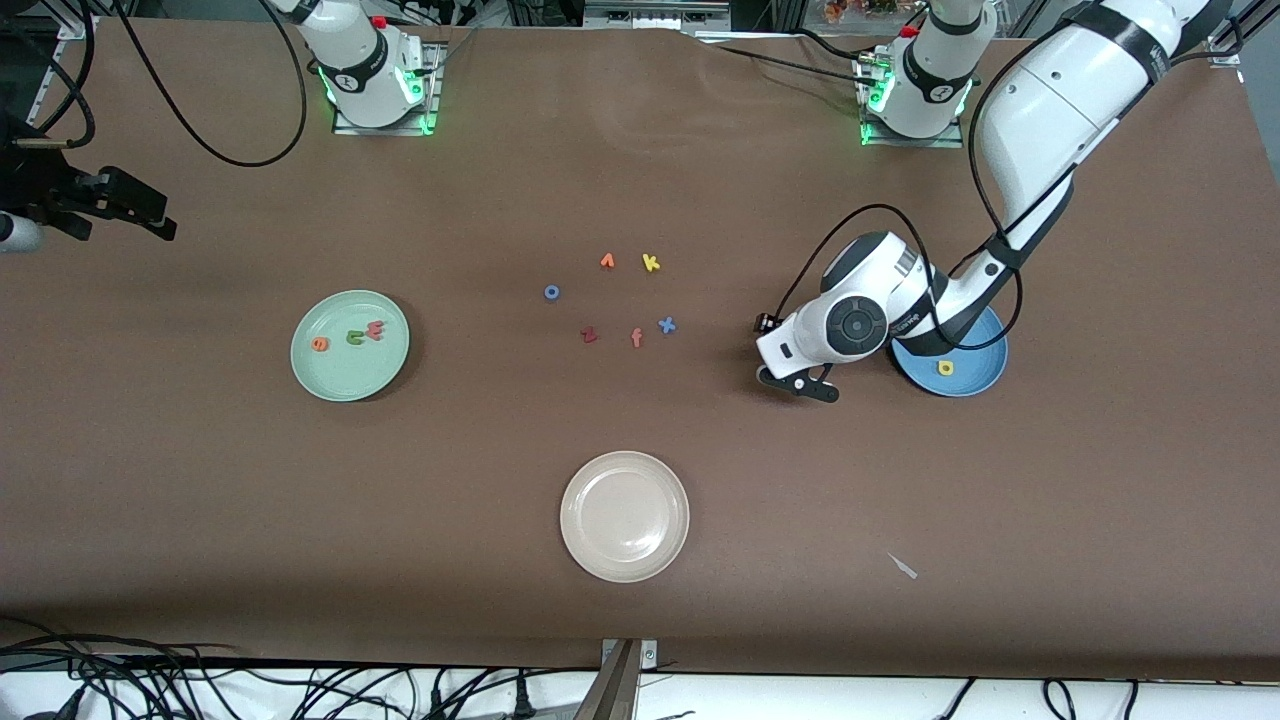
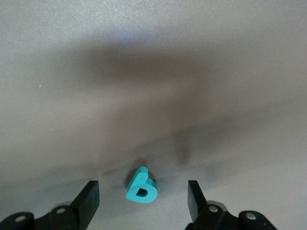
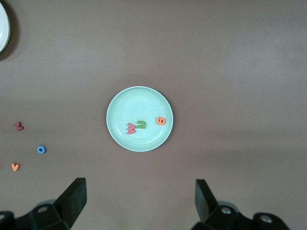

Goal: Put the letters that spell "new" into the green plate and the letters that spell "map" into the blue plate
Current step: 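Lower the left gripper and grasp the teal b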

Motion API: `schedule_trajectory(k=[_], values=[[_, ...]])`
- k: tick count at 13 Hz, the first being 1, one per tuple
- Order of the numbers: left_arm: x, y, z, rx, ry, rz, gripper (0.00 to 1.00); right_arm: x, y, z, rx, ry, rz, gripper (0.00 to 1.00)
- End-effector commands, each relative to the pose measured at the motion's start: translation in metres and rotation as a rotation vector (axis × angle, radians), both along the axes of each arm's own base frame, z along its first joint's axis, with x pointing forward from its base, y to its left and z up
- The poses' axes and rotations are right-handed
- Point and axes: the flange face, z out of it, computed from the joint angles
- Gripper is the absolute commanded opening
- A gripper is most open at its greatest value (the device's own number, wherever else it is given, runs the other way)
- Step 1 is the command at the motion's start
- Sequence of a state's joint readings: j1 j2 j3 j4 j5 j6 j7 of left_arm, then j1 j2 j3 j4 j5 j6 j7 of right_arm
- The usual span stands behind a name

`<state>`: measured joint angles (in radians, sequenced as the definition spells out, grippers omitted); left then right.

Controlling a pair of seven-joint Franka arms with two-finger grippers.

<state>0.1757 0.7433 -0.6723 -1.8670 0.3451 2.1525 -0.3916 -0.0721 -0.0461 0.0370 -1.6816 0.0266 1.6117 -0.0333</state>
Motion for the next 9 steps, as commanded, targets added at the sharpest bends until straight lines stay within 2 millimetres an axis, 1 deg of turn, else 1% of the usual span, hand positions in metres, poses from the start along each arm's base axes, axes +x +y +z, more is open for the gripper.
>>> schedule_trajectory(k=[1, 4, 6, 9], values=[[-0.007, -0.0009, -0.0045, 0.026, -0.014, -0.009, 0.72, 0.0, -0.0001, 0.0065, -0.008, -0.001, 0.015, 1.0], [-0.0078, 0.0001, -0.0055, 0.029, -0.01, -0.009, 0.49, 0.0004, 0.0006, 0.0067, -0.01, -0.004, 0.015, 1.0], [-0.0082, 0.0004, -0.0058, 0.035, -0.007, -0.003, 0.31, 0.0013, 0.0005, 0.0063, -0.01, -0.007, 0.015, 1.0], [-0.0089, 0.0001, -0.005, 0.04, -0.004, 0.002, 0.09, 0.0012, 0.0014, 0.0062, -0.009, -0.005, 0.018, 1.0]])
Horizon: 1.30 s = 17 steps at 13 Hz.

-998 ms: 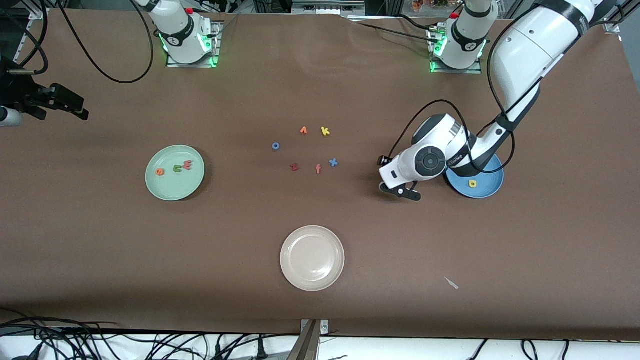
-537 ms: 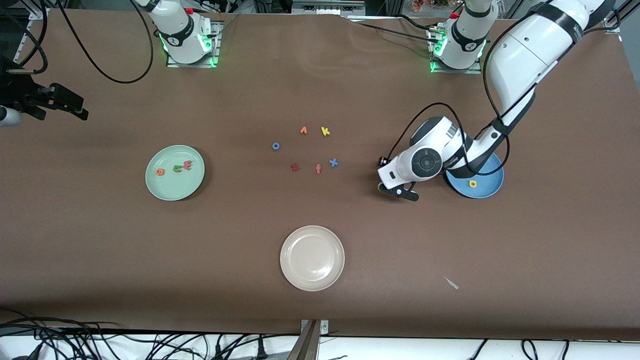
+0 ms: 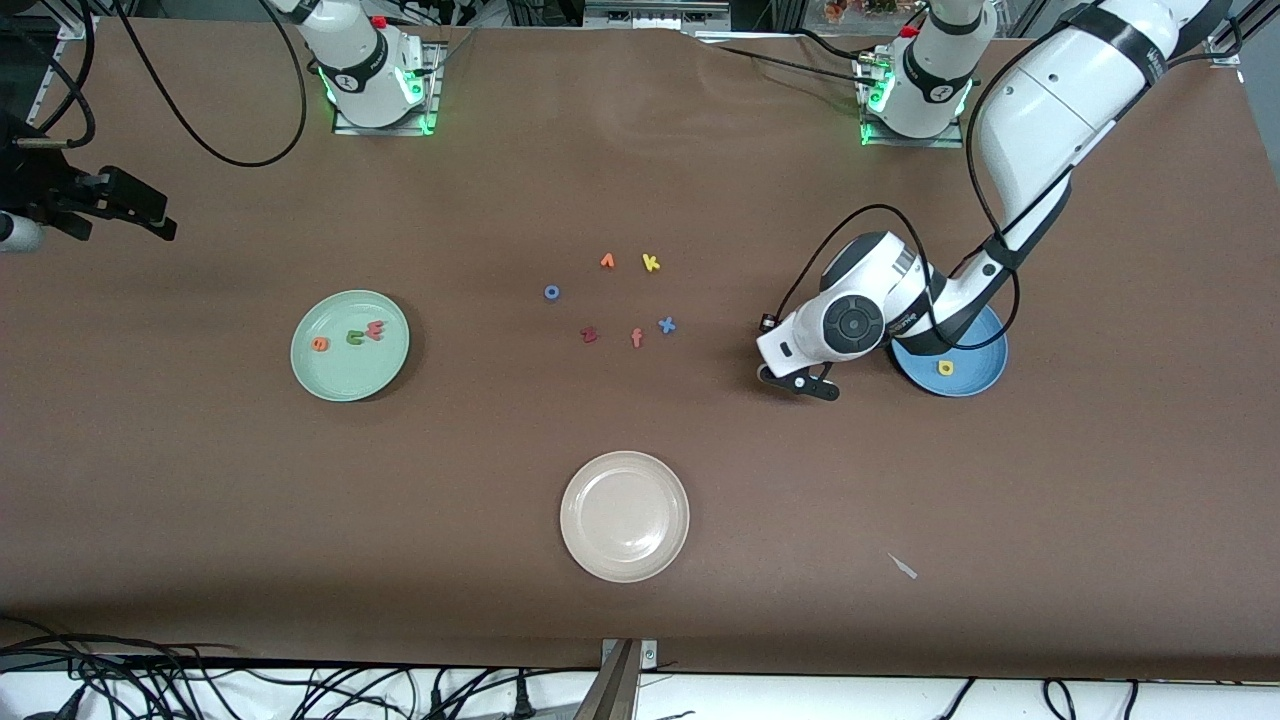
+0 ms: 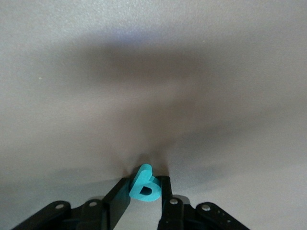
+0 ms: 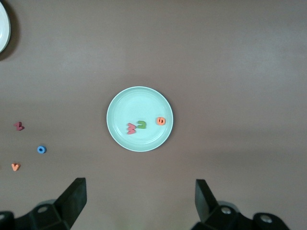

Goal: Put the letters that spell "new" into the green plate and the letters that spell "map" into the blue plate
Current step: 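Lower the left gripper and grasp the teal b, then carry the teal b onto the blue plate and open the left gripper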

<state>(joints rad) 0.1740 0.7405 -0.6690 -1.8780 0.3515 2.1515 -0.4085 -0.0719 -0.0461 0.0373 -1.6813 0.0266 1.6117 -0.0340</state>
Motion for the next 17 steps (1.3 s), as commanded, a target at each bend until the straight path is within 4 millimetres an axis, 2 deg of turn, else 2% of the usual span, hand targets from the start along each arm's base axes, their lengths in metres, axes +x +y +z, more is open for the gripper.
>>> schedule_trajectory(k=[1, 2, 5, 7, 9, 12, 14, 16, 17], values=[[-0.004, 0.004, 0.0, 0.035, -0.001, -0.002, 0.07, 0.001, 0.001, 0.006, -0.009, -0.004, 0.015, 1.0], [-0.002, 0.009, 0.004, 0.054, 0.016, -0.003, 0.04, 0.001, 0.0, 0.006, -0.01, -0.005, 0.014, 1.0], [0.018, 0.044, 0.054, 0.117, 0.075, -0.049, 0.04, 0.0, -0.001, 0.007, -0.009, -0.004, 0.014, 1.0], [0.029, 0.086, 0.072, 0.129, 0.129, -0.088, 0.04, 0.0, -0.001, 0.007, -0.009, -0.003, 0.012, 1.0], [0.043, 0.136, 0.077, 0.104, 0.141, -0.109, 0.05, 0.001, -0.003, 0.006, -0.008, -0.001, 0.009, 1.0], [0.048, 0.209, 0.066, 0.108, 0.17, -0.122, 0.05, 0.001, -0.004, 0.005, -0.004, 0.002, 0.006, 1.0], [0.048, 0.254, 0.049, 0.105, 0.193, -0.112, 0.06, 0.0, -0.006, 0.006, -0.004, 0.001, 0.003, 1.0], [0.044, 0.278, 0.028, 0.097, 0.222, -0.084, 0.11, 0.001, -0.007, 0.005, 0.0, 0.002, -0.002, 1.0], [0.044, 0.277, 0.024, 0.092, 0.223, -0.085, 0.26, 0.001, -0.005, 0.005, 0.003, 0.002, -0.004, 1.0]])
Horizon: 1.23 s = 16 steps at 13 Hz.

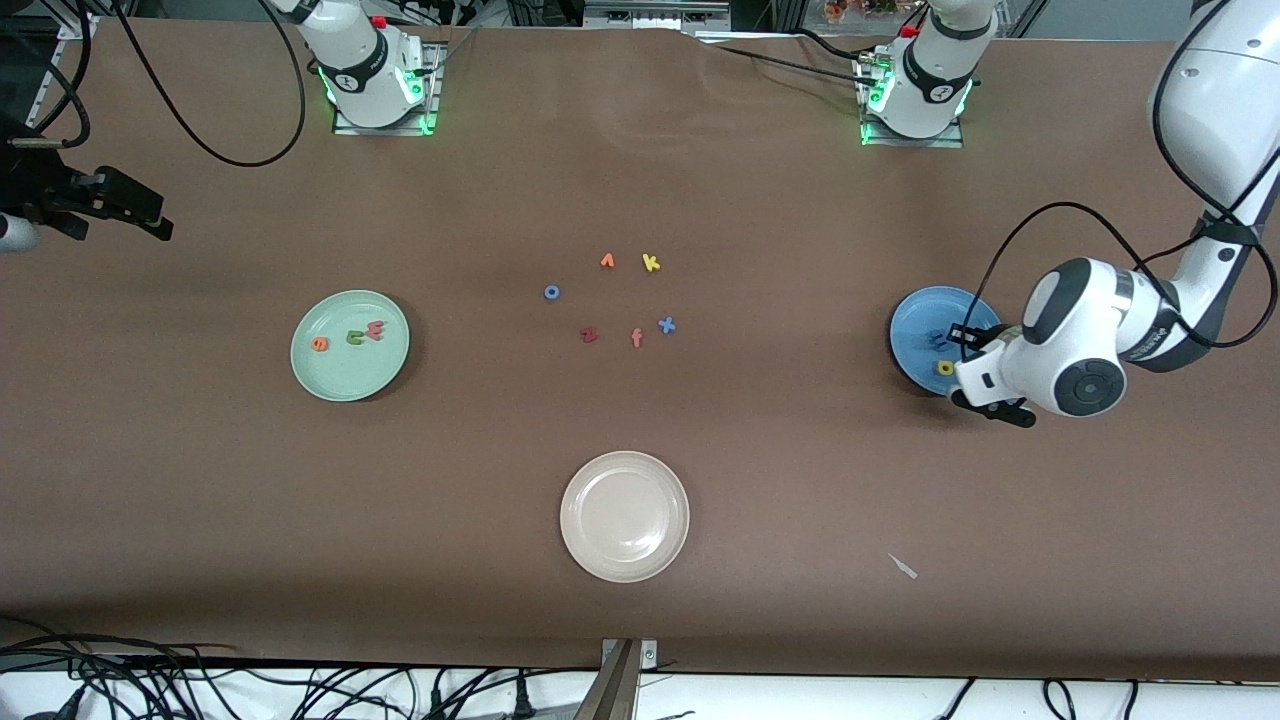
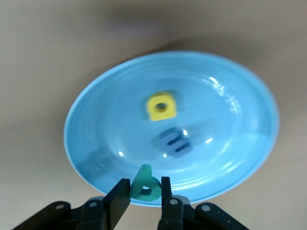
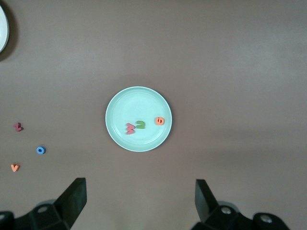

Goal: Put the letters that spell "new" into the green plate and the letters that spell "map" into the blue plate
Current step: 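Carry the teal b onto the blue plate and open the left gripper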

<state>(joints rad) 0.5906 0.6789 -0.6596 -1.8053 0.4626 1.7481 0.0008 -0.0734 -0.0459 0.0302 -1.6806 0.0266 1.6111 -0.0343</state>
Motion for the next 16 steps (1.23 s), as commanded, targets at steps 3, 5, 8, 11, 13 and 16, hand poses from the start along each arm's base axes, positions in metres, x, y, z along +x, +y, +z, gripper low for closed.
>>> schedule_trajectory(k=[3, 5, 8, 11, 13, 16], values=[[0.011, -0.005, 0.008, -0.009, -0.029, -0.022, 1.0, 0.001, 0.006, 0.006, -0.002, -0.001, 0.016, 1.0], [0.035, -0.017, 0.055, -0.005, -0.123, -0.023, 1.0, 0.001, 0.004, 0.005, 0.001, 0.001, 0.017, 1.0], [0.061, -0.031, 0.126, 0.007, -0.202, -0.019, 1.0, 0.001, 0.002, 0.006, -0.002, -0.001, 0.016, 1.0], [0.084, -0.055, 0.184, 0.011, -0.264, -0.031, 1.0, 0.003, 0.003, 0.005, -0.004, -0.008, 0.014, 1.0], [0.094, -0.072, 0.208, 0.038, -0.281, -0.04, 1.0, 0.002, 0.003, 0.005, -0.004, -0.004, 0.012, 1.0], [0.106, -0.09, 0.22, 0.043, -0.274, 0.035, 1.0, 0.002, 0.003, 0.005, -0.005, -0.004, 0.014, 1.0]])
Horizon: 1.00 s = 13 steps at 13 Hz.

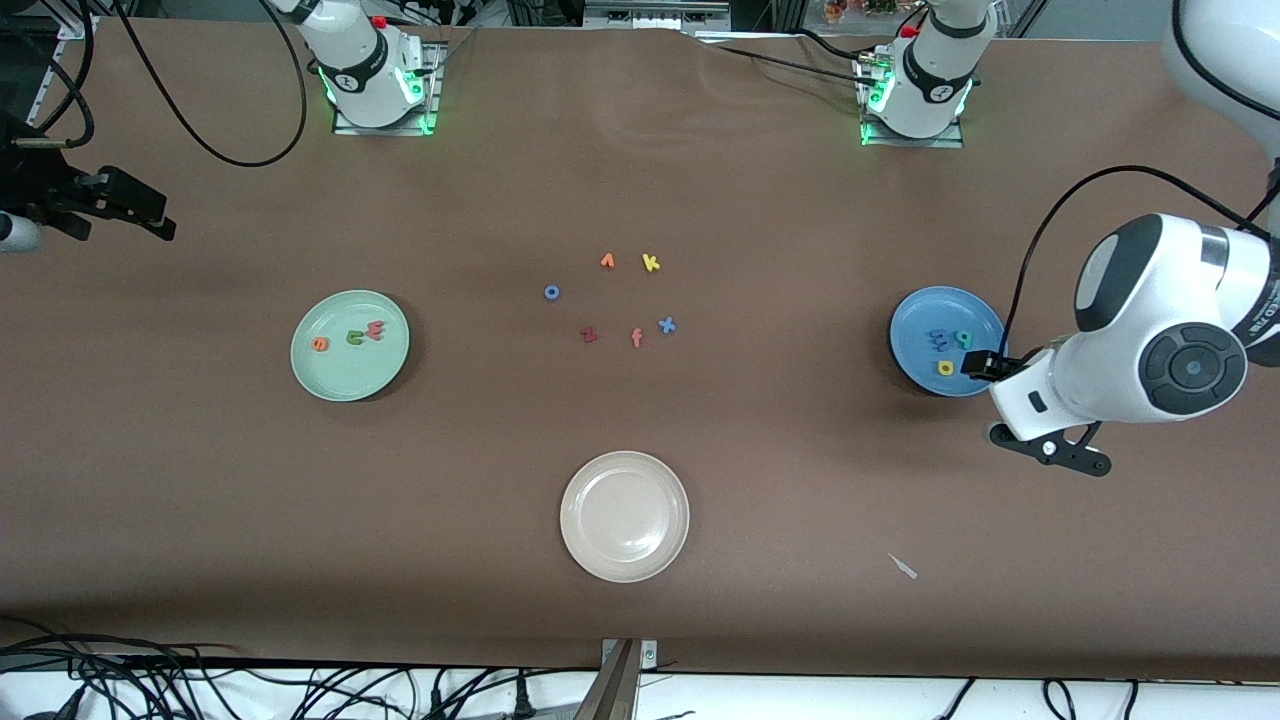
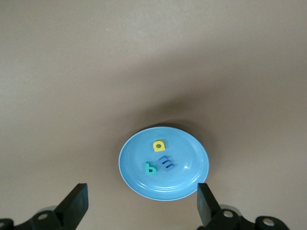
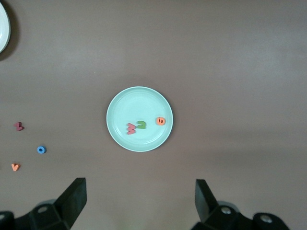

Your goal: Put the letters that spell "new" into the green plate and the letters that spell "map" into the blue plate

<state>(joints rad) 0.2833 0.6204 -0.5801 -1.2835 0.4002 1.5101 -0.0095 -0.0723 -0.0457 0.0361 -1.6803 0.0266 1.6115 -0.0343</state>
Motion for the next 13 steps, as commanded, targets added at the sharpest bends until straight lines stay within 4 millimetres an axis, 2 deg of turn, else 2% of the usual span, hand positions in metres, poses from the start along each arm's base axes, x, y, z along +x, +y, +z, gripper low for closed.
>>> schedule_trajectory(k=[1, 2, 5, 7, 9, 10, 13], values=[[0.012, -0.008, 0.02, -0.043, -0.009, 0.085, 1.0, 0.002, -0.001, 0.005, -0.005, -0.003, 0.007, 1.0], [0.011, -0.009, 0.036, -0.061, -0.029, 0.104, 1.0, 0.002, -0.001, 0.005, -0.006, -0.005, 0.007, 1.0], [0.006, -0.021, 0.065, -0.13, -0.088, 0.123, 1.0, 0.002, -0.004, 0.005, -0.006, -0.008, 0.004, 1.0], [-0.004, -0.015, 0.067, -0.158, -0.152, 0.156, 1.0, 0.002, -0.005, 0.005, -0.008, -0.009, 0.002, 1.0], [-0.014, -0.013, 0.06, -0.158, -0.174, 0.159, 0.99, 0.002, -0.004, 0.005, -0.008, -0.009, 0.006, 1.0], [-0.015, -0.01, 0.052, -0.158, -0.176, 0.164, 0.99, 0.002, -0.004, 0.005, -0.009, -0.009, 0.006, 1.0], [-0.012, -0.008, 0.048, -0.16, -0.181, 0.166, 1.0, 0.002, -0.006, 0.005, -0.008, -0.009, 0.004, 1.0]])
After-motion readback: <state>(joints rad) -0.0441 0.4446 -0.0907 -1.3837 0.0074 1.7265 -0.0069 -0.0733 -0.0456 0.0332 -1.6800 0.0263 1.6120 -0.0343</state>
